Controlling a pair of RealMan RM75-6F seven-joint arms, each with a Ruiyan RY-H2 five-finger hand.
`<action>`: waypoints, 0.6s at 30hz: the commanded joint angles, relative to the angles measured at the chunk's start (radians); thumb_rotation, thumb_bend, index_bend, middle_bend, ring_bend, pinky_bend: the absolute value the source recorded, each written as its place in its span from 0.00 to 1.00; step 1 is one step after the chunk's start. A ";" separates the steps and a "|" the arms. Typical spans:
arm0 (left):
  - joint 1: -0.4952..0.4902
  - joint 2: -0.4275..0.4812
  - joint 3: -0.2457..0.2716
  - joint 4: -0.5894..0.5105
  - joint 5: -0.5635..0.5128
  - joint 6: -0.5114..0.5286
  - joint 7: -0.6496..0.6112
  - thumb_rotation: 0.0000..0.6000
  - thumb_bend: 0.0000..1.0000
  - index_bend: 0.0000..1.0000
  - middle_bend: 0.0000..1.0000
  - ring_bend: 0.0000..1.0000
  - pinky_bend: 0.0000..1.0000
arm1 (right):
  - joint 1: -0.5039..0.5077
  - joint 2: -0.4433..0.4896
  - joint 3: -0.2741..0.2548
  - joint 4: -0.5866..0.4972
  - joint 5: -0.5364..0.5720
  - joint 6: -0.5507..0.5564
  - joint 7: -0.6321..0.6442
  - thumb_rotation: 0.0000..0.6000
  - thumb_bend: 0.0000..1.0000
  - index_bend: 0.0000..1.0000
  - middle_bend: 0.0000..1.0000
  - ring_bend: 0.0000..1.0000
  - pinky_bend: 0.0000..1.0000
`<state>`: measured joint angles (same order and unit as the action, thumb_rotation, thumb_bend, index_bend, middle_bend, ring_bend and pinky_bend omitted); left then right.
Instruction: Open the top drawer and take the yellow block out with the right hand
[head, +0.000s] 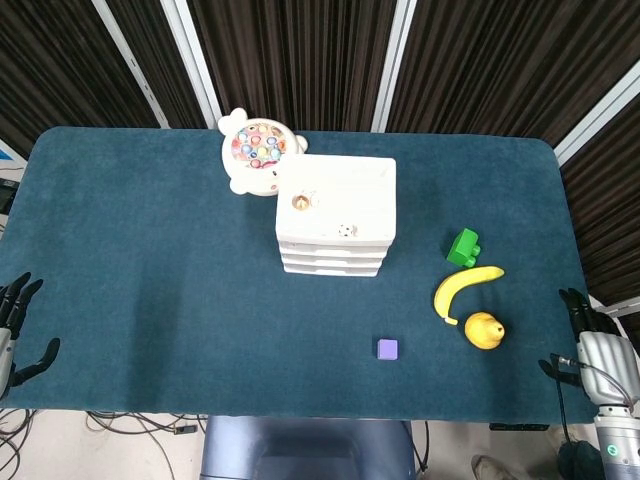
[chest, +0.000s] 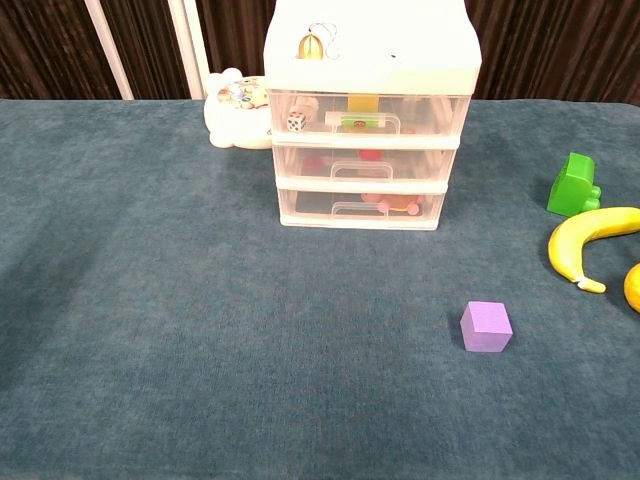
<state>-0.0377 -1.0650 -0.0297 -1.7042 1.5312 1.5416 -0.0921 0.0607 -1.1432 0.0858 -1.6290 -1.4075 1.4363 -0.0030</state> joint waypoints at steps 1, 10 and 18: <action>-0.001 -0.003 -0.003 -0.005 -0.007 -0.002 -0.003 1.00 0.36 0.04 0.00 0.00 0.00 | 0.019 0.046 -0.023 -0.091 -0.026 -0.099 0.294 1.00 0.11 0.01 0.35 0.46 0.58; -0.001 -0.004 -0.004 -0.003 -0.006 -0.001 -0.003 1.00 0.36 0.04 0.00 0.00 0.00 | 0.210 0.113 -0.028 -0.071 -0.109 -0.423 0.905 1.00 0.22 0.02 0.54 0.70 0.85; -0.002 -0.003 -0.006 0.001 -0.016 -0.007 -0.007 1.00 0.36 0.04 0.00 0.00 0.00 | 0.326 0.006 0.023 -0.065 -0.059 -0.537 0.903 1.00 0.27 0.01 0.70 0.84 0.94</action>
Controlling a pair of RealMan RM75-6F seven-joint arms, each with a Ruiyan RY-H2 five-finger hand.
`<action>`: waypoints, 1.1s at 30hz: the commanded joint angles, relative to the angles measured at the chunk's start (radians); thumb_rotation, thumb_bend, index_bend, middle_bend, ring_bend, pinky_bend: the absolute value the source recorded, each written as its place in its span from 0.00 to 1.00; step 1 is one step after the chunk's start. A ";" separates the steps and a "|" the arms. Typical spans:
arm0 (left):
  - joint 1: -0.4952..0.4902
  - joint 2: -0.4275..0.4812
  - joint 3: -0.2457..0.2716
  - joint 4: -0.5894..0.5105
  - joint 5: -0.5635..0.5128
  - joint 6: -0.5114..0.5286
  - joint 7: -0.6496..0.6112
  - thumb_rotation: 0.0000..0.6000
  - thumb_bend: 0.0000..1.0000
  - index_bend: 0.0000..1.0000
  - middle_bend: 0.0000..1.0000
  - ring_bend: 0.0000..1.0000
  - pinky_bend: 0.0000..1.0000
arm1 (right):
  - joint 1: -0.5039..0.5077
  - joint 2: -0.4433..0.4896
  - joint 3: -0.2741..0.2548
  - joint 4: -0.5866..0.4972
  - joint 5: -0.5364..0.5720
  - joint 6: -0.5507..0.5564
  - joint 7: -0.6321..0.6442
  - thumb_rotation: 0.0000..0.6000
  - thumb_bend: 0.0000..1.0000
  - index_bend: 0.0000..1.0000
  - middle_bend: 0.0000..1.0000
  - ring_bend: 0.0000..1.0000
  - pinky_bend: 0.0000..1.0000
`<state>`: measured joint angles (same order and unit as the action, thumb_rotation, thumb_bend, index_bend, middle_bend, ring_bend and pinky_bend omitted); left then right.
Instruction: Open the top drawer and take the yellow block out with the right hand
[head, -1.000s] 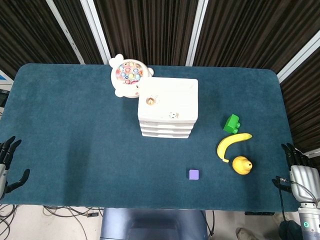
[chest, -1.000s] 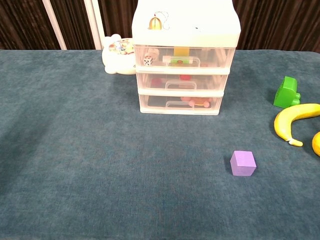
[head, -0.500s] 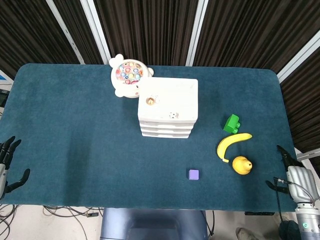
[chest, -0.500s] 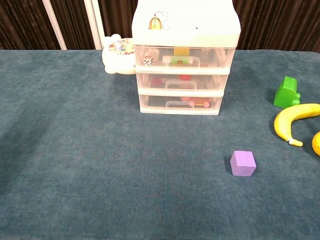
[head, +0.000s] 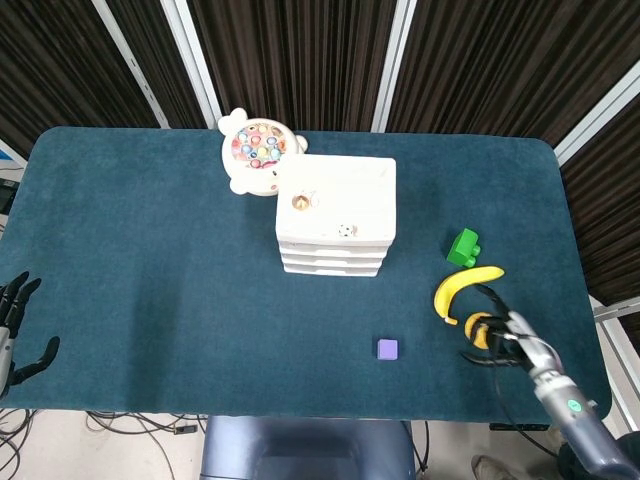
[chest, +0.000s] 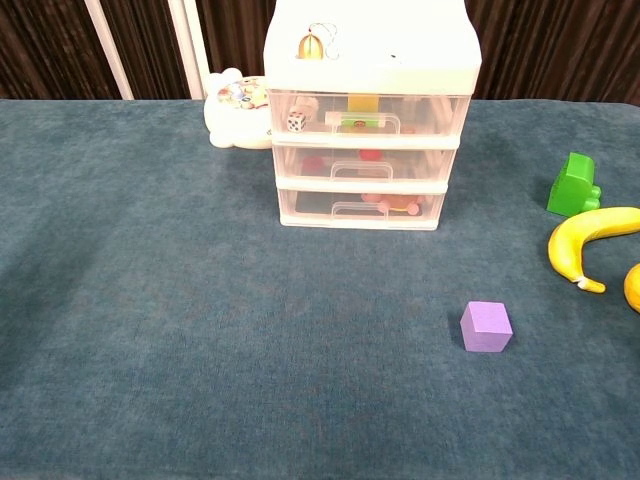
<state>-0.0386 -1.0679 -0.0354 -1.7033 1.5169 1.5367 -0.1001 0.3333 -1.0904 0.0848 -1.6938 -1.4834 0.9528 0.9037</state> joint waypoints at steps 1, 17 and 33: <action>-0.001 0.000 0.000 0.000 -0.002 -0.003 0.001 1.00 0.36 0.04 0.00 0.00 0.00 | 0.065 -0.060 0.030 -0.002 0.028 -0.063 -0.015 1.00 0.29 0.01 0.72 0.84 0.94; -0.003 0.005 -0.002 0.001 -0.015 -0.015 -0.008 1.00 0.36 0.04 0.00 0.00 0.00 | 0.183 -0.288 0.128 -0.045 0.254 -0.083 -0.297 1.00 0.40 0.00 0.78 0.89 0.98; -0.004 0.008 -0.004 -0.002 -0.028 -0.024 -0.003 1.00 0.36 0.04 0.00 0.00 0.00 | 0.257 -0.395 0.195 -0.040 0.379 -0.096 -0.403 1.00 0.49 0.00 0.79 0.90 0.98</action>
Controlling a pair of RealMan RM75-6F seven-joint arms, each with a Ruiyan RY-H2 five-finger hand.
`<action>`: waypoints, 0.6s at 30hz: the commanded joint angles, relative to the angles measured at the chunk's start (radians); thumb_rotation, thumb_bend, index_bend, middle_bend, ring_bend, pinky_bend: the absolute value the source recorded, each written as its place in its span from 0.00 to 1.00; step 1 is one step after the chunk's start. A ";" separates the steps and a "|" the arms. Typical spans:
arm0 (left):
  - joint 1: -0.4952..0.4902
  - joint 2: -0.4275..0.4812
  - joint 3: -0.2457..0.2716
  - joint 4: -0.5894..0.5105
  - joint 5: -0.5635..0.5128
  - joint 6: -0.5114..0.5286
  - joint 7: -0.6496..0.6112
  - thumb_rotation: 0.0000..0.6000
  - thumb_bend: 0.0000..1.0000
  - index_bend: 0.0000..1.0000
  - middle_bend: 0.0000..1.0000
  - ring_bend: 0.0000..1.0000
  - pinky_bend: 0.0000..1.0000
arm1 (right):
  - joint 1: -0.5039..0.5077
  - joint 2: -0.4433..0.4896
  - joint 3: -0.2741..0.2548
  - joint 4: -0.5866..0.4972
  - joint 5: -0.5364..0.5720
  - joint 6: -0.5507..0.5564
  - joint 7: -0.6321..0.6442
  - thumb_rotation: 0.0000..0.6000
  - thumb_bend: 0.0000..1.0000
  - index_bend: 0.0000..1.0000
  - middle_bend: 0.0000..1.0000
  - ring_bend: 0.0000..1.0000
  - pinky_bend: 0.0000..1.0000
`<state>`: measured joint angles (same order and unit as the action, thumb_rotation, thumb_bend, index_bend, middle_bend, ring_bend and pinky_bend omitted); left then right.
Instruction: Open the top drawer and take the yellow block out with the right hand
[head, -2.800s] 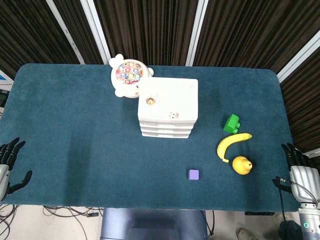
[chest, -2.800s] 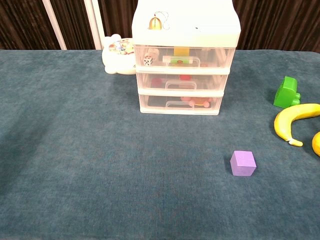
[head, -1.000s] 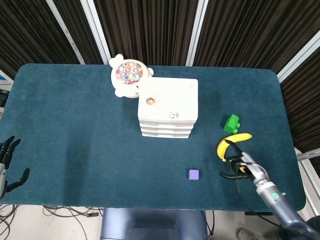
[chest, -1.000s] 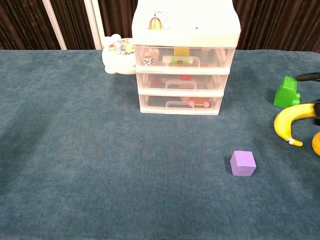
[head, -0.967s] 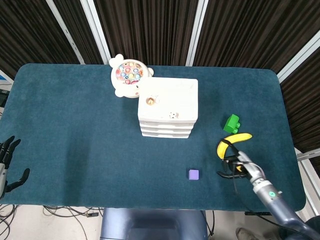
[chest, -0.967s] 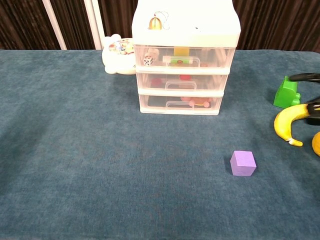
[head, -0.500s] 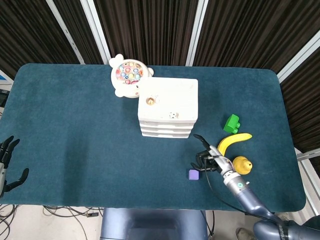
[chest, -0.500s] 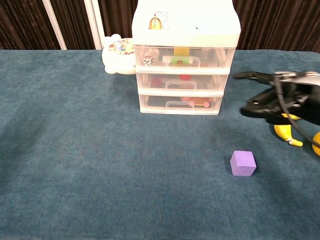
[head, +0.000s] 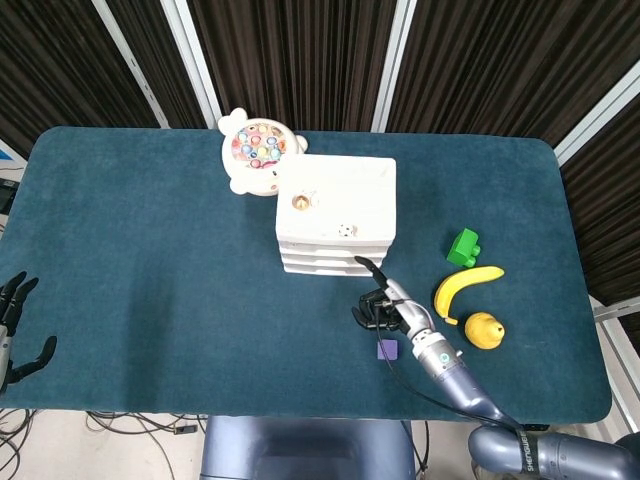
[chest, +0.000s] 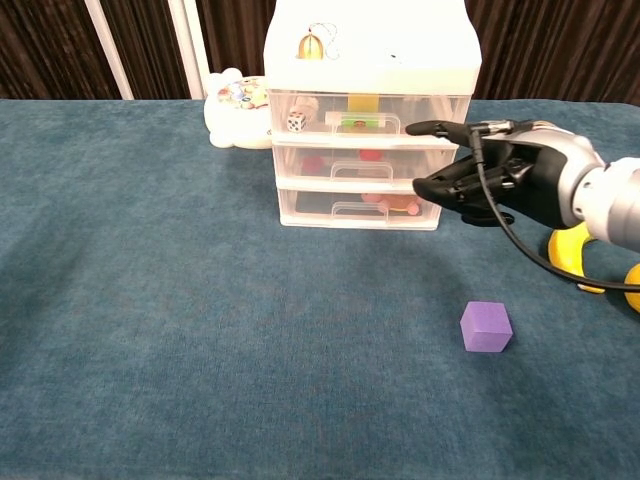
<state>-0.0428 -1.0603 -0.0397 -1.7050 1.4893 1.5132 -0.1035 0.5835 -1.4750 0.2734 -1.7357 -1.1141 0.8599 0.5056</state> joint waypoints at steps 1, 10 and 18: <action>0.000 0.000 0.000 0.000 0.000 0.000 0.000 1.00 0.36 0.04 0.00 0.00 0.00 | 0.010 -0.016 0.009 0.003 0.014 -0.005 -0.005 1.00 0.49 0.00 0.79 0.90 0.98; 0.001 -0.001 -0.001 0.001 -0.001 0.001 -0.001 1.00 0.36 0.03 0.00 0.00 0.00 | 0.034 -0.061 0.030 0.024 0.044 -0.012 -0.018 1.00 0.49 0.00 0.79 0.90 0.98; 0.001 0.000 -0.003 0.002 -0.005 0.002 -0.003 1.00 0.36 0.03 0.00 0.00 0.00 | 0.056 -0.092 0.046 0.059 0.075 -0.041 -0.012 1.00 0.49 0.00 0.79 0.90 0.98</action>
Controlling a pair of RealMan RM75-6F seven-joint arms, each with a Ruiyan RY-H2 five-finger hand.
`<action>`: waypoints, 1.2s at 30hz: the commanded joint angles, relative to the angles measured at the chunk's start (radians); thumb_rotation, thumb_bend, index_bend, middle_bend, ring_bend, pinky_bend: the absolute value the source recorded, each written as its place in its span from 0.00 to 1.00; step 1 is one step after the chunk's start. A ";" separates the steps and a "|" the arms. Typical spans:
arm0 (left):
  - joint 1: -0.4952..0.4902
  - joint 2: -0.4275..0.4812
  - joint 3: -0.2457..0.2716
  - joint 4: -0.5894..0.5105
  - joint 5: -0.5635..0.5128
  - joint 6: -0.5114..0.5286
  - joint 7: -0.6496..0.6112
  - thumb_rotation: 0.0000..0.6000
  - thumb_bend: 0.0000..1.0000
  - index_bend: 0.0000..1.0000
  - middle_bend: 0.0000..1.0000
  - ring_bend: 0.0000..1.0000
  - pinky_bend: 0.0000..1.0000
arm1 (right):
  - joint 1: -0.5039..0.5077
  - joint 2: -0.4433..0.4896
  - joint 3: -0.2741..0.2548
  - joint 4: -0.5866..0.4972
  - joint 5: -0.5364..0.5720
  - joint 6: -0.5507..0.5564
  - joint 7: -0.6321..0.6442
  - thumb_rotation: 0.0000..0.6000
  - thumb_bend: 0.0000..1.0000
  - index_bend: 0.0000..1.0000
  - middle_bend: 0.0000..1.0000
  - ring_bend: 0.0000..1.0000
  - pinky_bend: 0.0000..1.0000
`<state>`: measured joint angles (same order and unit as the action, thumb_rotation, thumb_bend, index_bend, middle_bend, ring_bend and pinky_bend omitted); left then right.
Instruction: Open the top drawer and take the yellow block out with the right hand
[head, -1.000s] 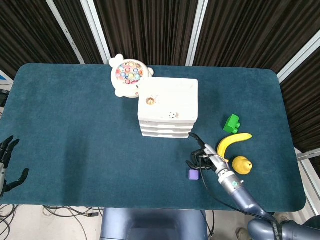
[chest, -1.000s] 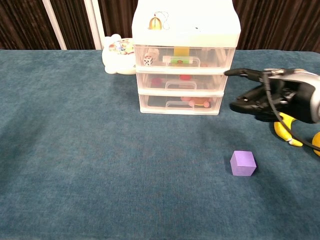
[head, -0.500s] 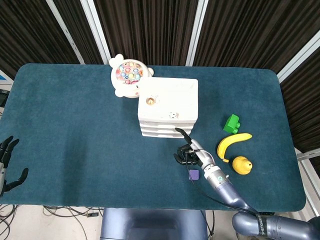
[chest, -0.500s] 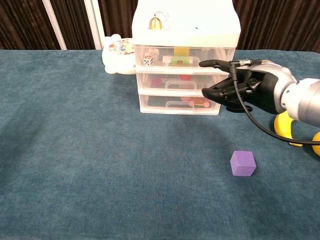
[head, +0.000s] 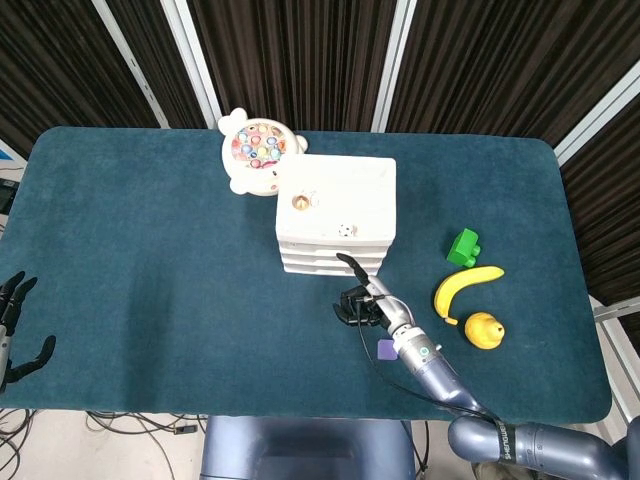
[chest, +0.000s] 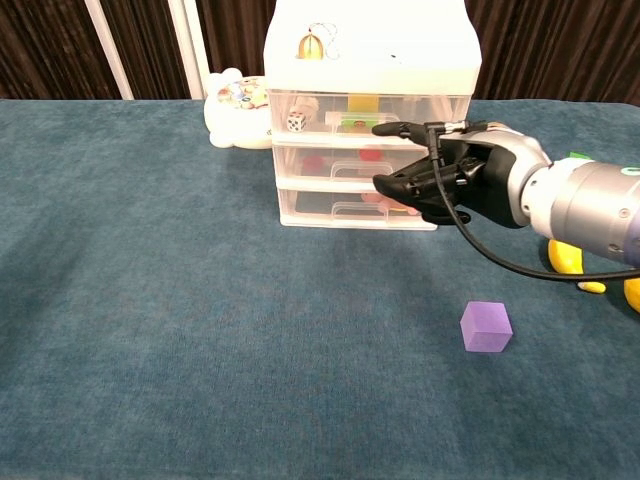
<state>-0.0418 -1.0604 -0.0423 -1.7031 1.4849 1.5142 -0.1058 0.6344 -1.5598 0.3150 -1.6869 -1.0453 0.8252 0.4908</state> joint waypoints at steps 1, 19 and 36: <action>0.000 0.001 -0.001 0.000 -0.001 0.001 -0.002 1.00 0.36 0.03 0.00 0.00 0.00 | 0.007 -0.011 0.005 0.015 0.009 -0.009 0.003 1.00 0.49 0.00 0.79 0.90 0.98; -0.001 -0.002 -0.003 0.001 -0.001 0.001 -0.001 1.00 0.36 0.04 0.00 0.00 0.00 | 0.027 -0.034 0.029 0.053 0.027 -0.030 0.000 1.00 0.49 0.00 0.79 0.90 0.98; 0.000 -0.002 -0.008 0.001 -0.010 0.002 -0.003 1.00 0.36 0.03 0.00 0.00 0.00 | 0.055 -0.038 0.055 0.065 0.051 -0.076 0.009 1.00 0.49 0.00 0.79 0.90 0.98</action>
<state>-0.0413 -1.0620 -0.0499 -1.7015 1.4753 1.5163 -0.1083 0.6891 -1.5982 0.3698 -1.6217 -0.9944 0.7496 0.4998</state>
